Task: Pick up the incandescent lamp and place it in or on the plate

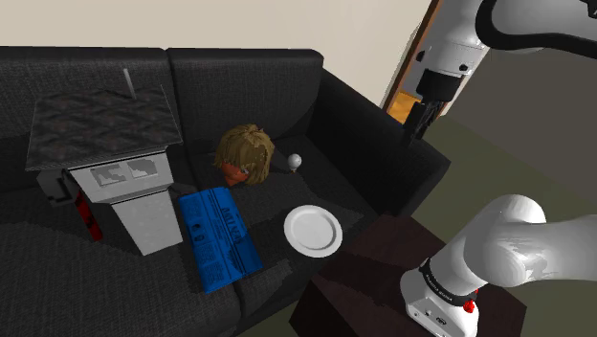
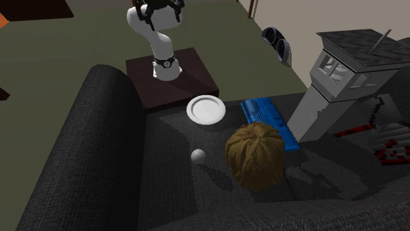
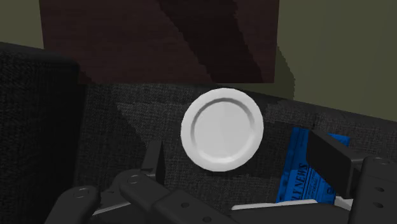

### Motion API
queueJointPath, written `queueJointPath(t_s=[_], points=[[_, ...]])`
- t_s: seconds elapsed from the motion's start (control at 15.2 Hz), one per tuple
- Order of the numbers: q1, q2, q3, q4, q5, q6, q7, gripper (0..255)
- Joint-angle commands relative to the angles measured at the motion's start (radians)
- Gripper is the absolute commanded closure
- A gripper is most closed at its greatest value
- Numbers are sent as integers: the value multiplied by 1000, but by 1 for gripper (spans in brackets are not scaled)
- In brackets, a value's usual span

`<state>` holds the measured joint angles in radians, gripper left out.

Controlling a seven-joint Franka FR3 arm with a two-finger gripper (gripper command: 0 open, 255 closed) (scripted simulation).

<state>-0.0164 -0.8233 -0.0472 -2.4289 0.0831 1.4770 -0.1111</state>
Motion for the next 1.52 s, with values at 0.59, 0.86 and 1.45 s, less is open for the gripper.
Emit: queueJointPath(t_s=[0.59, 0.86, 1.45], points=[[21, 241, -24, -61, -23, 342, -104, 0], [31, 379, -33, -48, -23, 484, -149, 0], [55, 719, -47, 70, 0, 748, -251, 0]])
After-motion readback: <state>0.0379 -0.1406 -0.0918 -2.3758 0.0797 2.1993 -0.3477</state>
